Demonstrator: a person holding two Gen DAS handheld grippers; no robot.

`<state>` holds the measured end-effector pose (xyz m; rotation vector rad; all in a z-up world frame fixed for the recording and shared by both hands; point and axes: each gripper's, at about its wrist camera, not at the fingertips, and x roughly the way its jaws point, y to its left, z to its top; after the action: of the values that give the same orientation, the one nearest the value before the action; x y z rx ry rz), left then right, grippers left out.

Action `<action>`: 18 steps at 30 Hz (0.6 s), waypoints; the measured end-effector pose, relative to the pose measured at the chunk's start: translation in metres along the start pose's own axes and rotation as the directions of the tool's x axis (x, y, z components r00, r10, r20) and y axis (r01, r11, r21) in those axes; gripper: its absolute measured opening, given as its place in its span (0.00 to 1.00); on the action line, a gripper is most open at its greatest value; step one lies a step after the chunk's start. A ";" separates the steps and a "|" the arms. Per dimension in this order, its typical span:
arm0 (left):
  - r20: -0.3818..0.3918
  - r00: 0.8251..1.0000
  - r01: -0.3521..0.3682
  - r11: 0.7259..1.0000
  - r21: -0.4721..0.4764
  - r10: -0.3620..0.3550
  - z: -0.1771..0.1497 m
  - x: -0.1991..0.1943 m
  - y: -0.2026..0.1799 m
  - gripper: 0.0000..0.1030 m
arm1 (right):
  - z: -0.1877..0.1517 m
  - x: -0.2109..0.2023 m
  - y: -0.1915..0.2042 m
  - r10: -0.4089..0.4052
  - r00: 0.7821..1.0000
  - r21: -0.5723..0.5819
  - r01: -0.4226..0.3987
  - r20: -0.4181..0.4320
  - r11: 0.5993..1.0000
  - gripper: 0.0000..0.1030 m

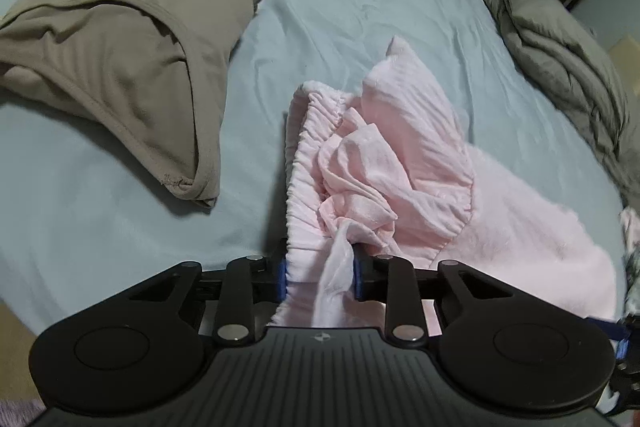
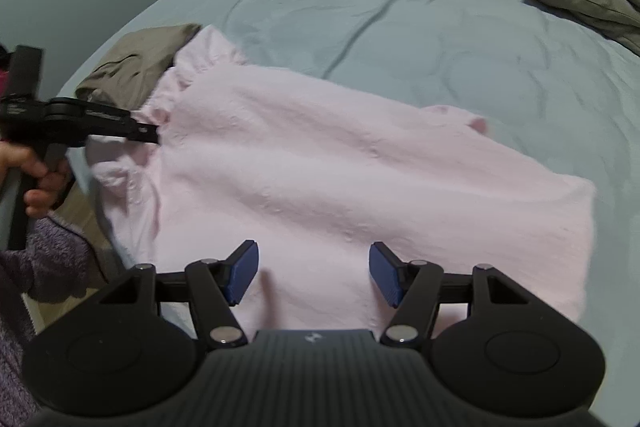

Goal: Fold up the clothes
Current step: 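Grasp the elastic waistband again with the left gripper, then lift the waistband with the left gripper and fold it over the garment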

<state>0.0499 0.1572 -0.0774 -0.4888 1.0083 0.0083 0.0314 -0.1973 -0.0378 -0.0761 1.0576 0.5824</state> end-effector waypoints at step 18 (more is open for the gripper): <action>0.155 0.951 0.241 0.955 0.172 -0.267 -0.001 -0.106 -0.128 0.24 | -0.025 -0.057 -0.061 -0.110 0.993 0.184 0.100 0.046 0.978 0.63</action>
<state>0.0208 0.0655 0.0578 -0.4672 0.7597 -0.2512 0.0209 -0.2803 -0.0157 0.0437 1.0410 0.3882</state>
